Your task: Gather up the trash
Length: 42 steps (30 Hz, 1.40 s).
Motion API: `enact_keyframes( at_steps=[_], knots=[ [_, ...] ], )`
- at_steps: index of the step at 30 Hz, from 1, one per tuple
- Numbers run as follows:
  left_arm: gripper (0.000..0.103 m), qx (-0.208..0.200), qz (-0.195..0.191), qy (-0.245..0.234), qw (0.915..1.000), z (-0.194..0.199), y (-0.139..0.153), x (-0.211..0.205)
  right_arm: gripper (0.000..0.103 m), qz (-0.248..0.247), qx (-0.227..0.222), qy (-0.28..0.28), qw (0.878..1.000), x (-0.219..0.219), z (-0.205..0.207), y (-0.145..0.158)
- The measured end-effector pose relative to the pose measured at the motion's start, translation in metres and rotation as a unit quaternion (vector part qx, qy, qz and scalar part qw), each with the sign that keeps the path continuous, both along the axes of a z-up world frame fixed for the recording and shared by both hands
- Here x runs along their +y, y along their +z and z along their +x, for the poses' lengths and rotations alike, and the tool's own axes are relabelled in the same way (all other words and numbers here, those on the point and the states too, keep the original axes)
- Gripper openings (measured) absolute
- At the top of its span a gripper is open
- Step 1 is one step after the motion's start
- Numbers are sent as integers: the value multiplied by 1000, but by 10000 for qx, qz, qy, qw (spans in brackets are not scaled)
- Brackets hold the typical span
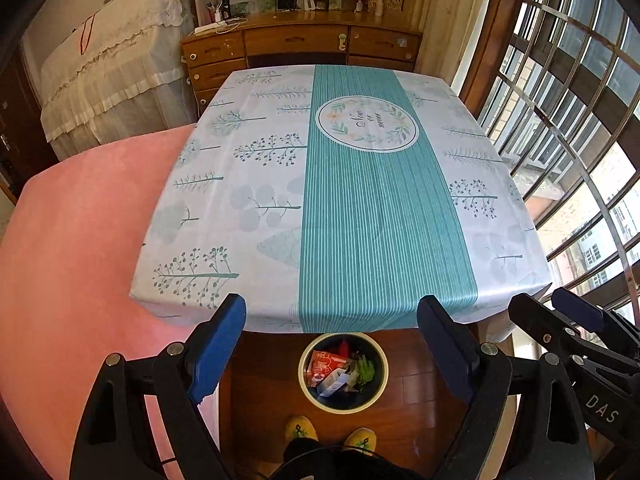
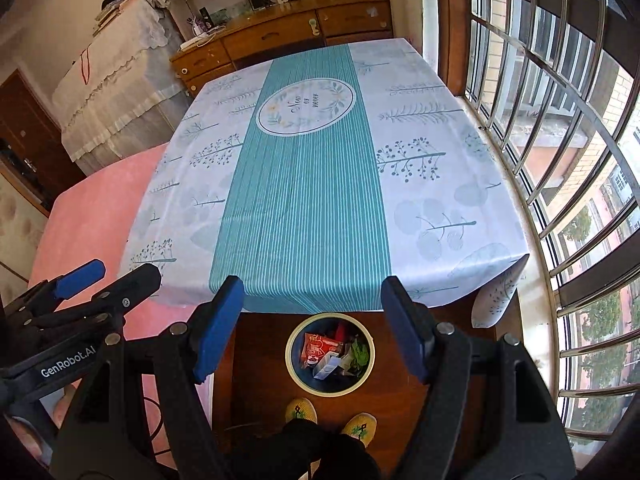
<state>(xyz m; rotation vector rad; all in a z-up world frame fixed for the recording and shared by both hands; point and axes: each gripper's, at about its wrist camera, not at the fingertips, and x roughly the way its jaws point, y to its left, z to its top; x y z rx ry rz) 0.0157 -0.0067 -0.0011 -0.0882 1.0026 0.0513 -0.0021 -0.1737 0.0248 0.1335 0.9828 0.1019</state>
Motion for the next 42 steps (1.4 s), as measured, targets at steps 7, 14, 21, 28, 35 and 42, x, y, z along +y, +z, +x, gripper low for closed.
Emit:
enact_keyframes(
  at_steps=[7, 14, 21, 28, 35, 42],
  knots=[
    [89, -112, 73, 30, 9999, -11, 11, -7, 69, -79, -275, 63, 9996, -1, -9, 17],
    [89, -132, 64, 74, 9999, -18, 12, -5, 69, -147, -416, 142, 9989, 3, -16, 24],
    [89, -137, 63, 103, 9998, -19, 13, -4, 68, -199, -513, 158, 9984, 4, -19, 28],
    [89, -132, 72, 123, 9998, -19, 13, -6, 69, -233, -519, 141, 9983, 5, -19, 29],
    [89, -170, 94, 114, 9997, -18, 16, -8, 69, -246, -522, 141, 9982, 5, -19, 29],
    [89, -171, 90, 110, 9998, -17, 19, -9, 69, -245, -516, 143, 9983, 6, -19, 29]
  ],
)
